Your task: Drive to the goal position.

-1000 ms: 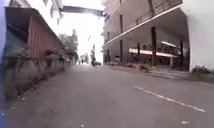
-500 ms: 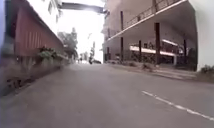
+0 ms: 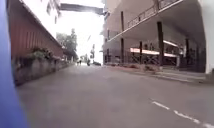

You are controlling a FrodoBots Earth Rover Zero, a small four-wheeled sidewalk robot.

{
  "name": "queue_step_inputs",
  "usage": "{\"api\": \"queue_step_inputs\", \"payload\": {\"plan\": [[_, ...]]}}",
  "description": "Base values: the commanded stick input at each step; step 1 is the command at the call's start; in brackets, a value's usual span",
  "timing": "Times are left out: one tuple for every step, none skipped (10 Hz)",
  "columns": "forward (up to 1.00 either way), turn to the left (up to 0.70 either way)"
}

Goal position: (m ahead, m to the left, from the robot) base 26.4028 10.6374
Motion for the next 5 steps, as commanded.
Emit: {"api": "queue_step_inputs", "payload": {"plan": [[1.0,0.0],[1.0,0.0],[1.0,0.0],[1.0,0.0],[1.0,0.27]]}}
